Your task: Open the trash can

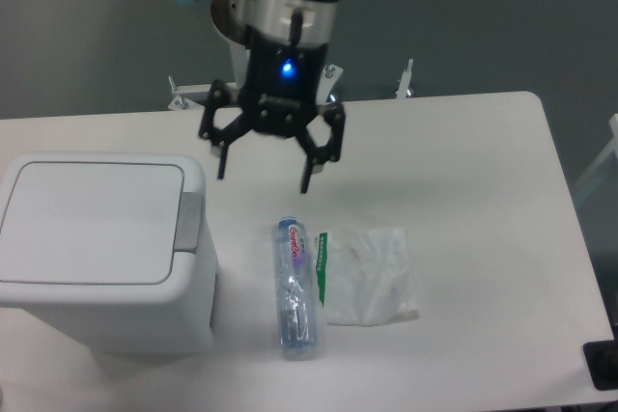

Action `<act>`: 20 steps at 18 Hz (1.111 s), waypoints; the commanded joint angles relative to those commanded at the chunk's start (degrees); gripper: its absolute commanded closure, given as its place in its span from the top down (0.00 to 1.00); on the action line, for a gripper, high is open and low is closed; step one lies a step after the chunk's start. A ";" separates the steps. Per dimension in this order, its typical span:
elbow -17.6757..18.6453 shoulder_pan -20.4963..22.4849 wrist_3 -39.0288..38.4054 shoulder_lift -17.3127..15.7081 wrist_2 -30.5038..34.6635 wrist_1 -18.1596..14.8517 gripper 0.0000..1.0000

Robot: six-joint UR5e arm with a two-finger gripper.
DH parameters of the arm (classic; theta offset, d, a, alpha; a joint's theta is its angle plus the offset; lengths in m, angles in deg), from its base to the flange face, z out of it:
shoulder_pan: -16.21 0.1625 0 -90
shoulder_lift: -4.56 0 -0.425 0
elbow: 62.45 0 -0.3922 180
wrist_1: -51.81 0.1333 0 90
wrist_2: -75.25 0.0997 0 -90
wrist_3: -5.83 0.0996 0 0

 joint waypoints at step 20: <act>-0.88 -1.23 0.70 4.48 0.35 2.37 1.00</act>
